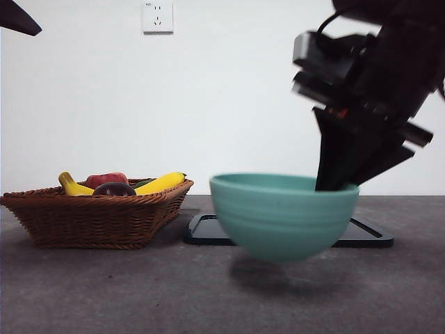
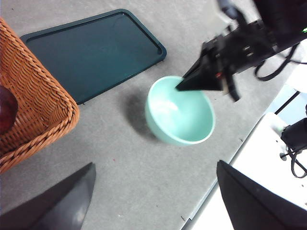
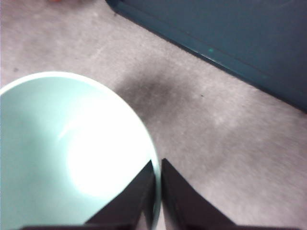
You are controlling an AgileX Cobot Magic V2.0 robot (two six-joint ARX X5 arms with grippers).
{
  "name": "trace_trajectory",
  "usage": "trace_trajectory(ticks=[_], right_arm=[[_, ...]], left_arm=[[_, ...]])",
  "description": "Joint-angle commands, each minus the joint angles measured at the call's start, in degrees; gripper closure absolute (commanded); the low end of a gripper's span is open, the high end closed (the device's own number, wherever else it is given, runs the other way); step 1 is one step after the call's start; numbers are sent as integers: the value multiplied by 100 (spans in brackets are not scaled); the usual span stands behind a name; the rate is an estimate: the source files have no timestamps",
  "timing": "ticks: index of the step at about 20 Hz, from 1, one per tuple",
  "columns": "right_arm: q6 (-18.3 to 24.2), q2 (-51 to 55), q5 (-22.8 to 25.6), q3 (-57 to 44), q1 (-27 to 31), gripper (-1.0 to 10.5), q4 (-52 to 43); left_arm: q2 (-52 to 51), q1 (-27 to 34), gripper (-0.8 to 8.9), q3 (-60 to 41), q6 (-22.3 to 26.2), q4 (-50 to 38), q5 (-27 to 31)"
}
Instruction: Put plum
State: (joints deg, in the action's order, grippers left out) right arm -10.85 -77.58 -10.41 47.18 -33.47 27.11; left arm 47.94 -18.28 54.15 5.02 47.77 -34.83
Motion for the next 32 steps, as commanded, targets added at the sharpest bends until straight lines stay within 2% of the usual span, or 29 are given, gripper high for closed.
trace_trajectory(ticks=[1, 7, 11, 15, 18, 23, 32], right_arm=[[-72, -304, 44, 33, -87, 938, -144], [-66, -610, 284, 33, -129, 938, -179], [-72, -610, 278, 33, -140, 932, -114], [-111, -603, 293, 35, -177, 714, -98], [-140, -468, 297, 44, -175, 690, -90], [-155, 459, 299, 55, -138, 673, 264], [-190, 3034, 195, 57, -83, 673, 1145]], left_arm=[[31, -28, 417, 76, 50, -61, -33], [31, -28, 417, 76, 52, -61, -33], [31, -28, 417, 76, 55, -61, -33], [31, -28, 417, 76, 52, -63, -33], [31, -28, 417, 76, 52, -63, -31], [31, -28, 416, 76, 52, -66, -31], [31, -28, 416, 76, 48, -61, -33]])
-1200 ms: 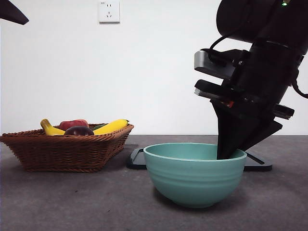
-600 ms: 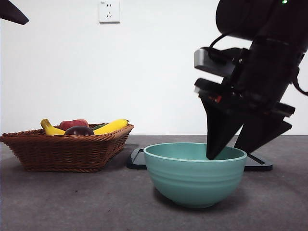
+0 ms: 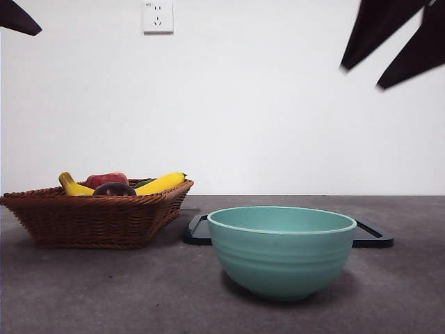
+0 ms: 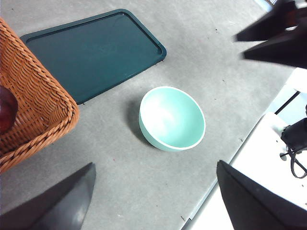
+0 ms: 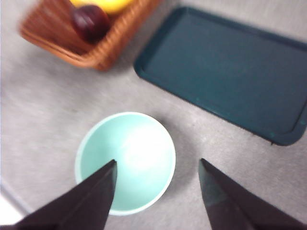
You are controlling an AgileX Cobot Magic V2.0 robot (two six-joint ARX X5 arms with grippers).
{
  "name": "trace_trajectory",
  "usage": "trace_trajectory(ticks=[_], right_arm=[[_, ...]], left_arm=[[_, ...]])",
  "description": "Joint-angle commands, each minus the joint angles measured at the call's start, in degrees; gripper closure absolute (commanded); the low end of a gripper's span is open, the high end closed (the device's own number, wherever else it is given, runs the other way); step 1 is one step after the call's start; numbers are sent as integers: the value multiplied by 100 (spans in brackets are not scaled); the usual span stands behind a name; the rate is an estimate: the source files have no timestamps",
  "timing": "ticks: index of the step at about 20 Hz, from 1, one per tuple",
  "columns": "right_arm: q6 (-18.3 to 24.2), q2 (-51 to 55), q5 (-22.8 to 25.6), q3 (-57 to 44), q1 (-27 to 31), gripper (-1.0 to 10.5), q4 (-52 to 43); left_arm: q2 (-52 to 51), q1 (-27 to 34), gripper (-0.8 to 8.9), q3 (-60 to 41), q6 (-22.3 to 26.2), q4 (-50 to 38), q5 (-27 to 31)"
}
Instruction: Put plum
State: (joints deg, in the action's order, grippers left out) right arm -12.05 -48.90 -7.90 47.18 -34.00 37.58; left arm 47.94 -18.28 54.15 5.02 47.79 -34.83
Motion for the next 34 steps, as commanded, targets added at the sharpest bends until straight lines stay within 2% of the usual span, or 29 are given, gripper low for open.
trace_trajectory(ticks=[1, 6, 17, 19, 21, 22, 34], right_arm=[[-101, 358, -157, 57, -31, 673, 247], [-96, 796, -778, 57, -31, 673, 938], [-74, 782, -776, 57, -31, 674, 1019], [-74, 782, -776, 57, -31, 724, 1027], [-72, 782, -774, 57, -31, 907, 1047], [-68, 782, -772, 57, -31, 941, 1049], [-74, 782, -710, 57, -31, 941, 1045]], left_arm=[[31, -28, 416, 76, 46, -63, -33], [31, -28, 416, 76, 26, -61, -31], [31, -28, 421, 76, 28, -63, -33], [31, -28, 558, 76, 28, -63, -33], [31, -28, 735, 76, 28, -63, -33], [31, -28, 807, 76, 28, -63, -33], [31, -28, 806, 76, 31, -68, -33]])
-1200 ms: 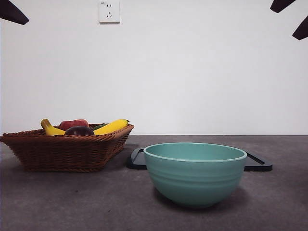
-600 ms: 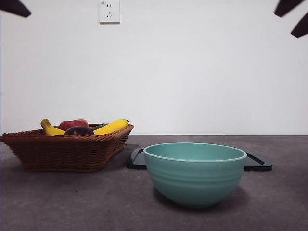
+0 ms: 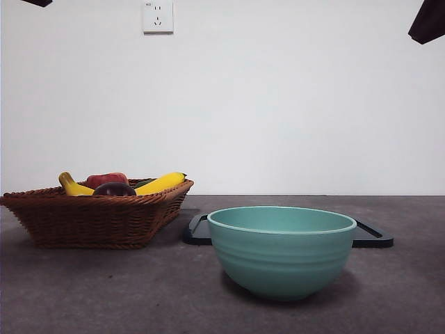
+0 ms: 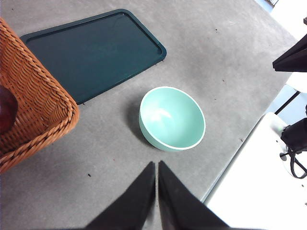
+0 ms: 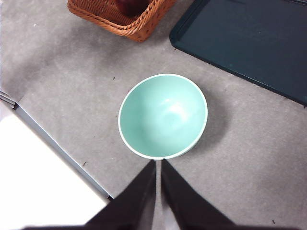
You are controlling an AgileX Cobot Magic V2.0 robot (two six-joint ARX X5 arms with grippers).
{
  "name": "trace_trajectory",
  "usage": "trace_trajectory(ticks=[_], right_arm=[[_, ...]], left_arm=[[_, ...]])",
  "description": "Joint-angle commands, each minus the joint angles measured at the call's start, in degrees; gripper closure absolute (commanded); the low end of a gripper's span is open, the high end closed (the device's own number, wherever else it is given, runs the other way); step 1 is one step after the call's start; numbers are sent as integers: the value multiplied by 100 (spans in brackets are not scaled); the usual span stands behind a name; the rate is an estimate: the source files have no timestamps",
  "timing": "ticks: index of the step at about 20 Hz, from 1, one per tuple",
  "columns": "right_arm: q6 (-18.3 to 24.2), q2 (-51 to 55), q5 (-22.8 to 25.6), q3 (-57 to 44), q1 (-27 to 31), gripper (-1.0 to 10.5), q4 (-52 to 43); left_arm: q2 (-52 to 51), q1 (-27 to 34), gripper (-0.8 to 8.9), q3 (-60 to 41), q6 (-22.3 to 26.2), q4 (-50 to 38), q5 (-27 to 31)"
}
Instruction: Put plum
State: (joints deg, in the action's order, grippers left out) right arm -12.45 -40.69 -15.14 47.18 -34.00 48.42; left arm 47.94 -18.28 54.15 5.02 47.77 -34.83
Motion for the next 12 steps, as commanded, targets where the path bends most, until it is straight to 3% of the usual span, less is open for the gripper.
trace_trajectory(ticks=[1, 9, 12], right_arm=[[-35, -39, 13, 57, -31, 941, -39], [-35, -39, 13, 57, -31, 941, -39], [-35, -39, 13, 57, -31, 941, -39]], left_arm=[[31, -28, 806, 76, 28, -66, -33], [9, -20, 806, 76, 28, -251, 13], [-249, 278, 806, 70, 26, -1314, 785]])
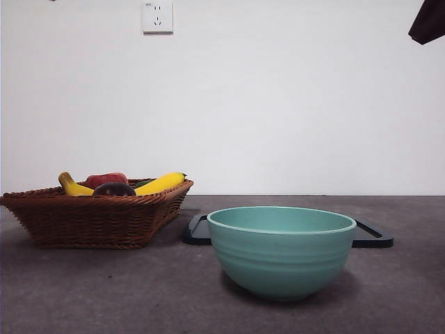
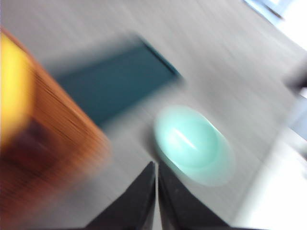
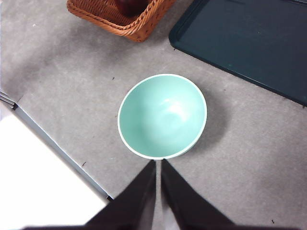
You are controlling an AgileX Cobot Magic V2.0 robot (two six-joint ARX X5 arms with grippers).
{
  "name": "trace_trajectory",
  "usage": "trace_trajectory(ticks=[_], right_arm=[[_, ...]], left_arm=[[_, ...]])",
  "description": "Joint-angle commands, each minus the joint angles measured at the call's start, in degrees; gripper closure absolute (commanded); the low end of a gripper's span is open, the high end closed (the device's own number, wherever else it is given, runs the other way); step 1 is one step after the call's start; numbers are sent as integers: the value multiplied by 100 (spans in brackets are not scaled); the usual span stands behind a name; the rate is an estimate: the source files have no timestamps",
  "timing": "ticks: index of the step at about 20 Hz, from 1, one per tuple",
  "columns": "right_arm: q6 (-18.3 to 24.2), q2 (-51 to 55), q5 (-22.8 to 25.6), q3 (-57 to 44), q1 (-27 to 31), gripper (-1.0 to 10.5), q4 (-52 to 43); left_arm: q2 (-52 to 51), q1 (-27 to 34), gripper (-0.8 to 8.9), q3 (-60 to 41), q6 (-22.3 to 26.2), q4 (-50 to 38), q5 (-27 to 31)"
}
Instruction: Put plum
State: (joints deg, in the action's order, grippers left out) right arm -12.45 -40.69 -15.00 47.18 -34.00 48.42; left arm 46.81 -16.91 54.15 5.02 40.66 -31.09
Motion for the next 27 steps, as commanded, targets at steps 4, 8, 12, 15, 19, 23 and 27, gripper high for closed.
trace_trajectory(ticks=[4, 8, 12, 15, 19, 23, 27], right_arm=[[-35, -39, 0, 57, -31, 941, -39], [-35, -37, 0, 57, -31, 941, -39], [-35, -37, 0, 57, -31, 941, -39], [-35, -37, 0, 57, -31, 941, -42], [-35, -37, 0, 57, -31, 941, -42], [-35, -37, 0, 57, -31, 941, -39], [-35, -37, 0, 57, -31, 941, -42]], left_arm=[[-863, 839, 806, -271, 33, -2441, 1692], [-1939, 1510, 806, -1467, 81, -3755, 2909], [-3029, 2006, 806, -2964, 199, -4079, 3390], [-3661, 2234, 806, -3882, 197, -4068, 3410], [-4275, 2269, 806, -4745, 175, -4037, 3412], [-4588, 2269, 806, -5182, 131, -3969, 3412], [-4664, 2269, 806, -5340, 136, -3585, 3412]])
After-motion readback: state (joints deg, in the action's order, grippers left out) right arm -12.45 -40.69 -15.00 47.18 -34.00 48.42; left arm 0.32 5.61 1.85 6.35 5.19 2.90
